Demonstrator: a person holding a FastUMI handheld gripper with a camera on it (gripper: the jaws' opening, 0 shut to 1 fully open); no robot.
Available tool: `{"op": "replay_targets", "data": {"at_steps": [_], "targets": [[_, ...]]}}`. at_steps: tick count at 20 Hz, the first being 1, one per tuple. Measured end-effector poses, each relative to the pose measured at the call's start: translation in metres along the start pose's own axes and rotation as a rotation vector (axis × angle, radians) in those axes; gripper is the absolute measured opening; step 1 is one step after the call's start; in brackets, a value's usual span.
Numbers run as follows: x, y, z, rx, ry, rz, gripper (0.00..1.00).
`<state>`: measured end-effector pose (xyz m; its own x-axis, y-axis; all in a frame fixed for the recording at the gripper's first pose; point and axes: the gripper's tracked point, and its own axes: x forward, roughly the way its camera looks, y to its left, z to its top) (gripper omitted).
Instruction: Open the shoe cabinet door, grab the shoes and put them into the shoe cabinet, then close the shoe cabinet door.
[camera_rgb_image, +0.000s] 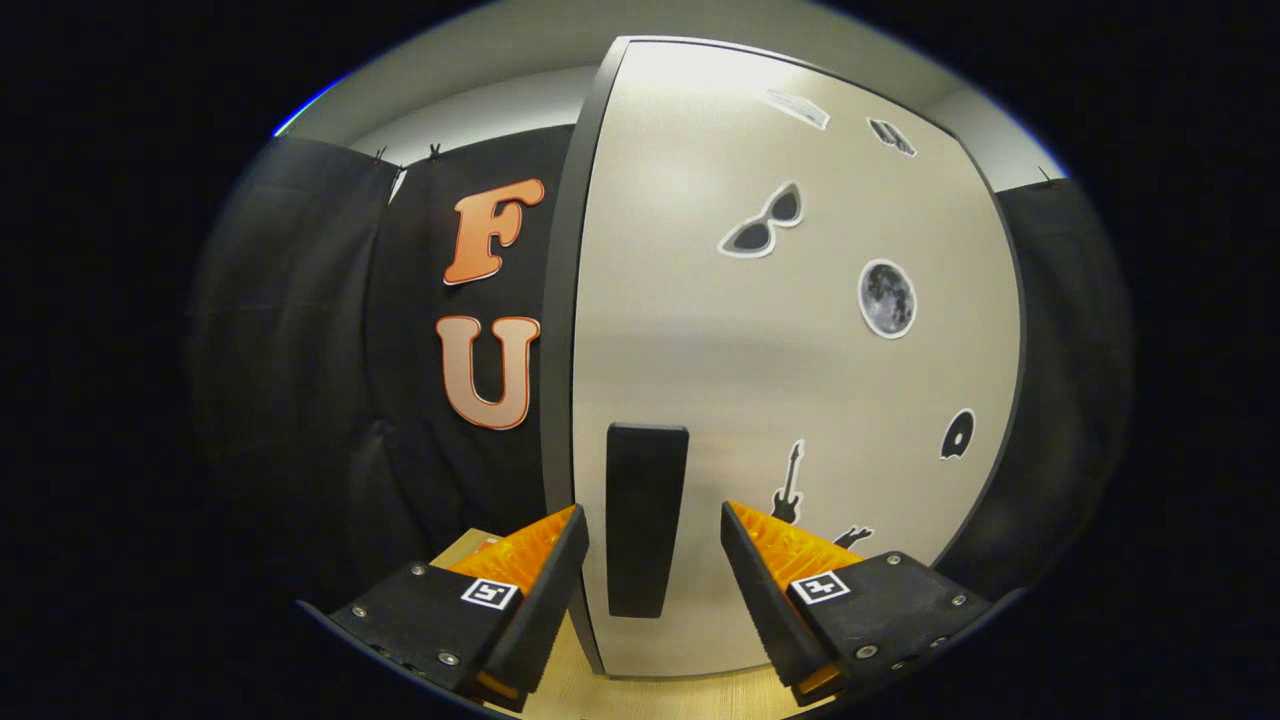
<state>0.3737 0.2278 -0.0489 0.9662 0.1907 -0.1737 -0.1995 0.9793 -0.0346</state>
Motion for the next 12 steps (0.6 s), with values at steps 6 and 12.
{"op": "replay_targets", "data": {"at_steps": [6, 12], "targets": [[-0.061, 0.005, -0.004, -0.008, 0.011, 0.017, 0.85], [-0.120, -0.002, -0.014, -0.082, 0.032, -0.006, 0.85]]}}
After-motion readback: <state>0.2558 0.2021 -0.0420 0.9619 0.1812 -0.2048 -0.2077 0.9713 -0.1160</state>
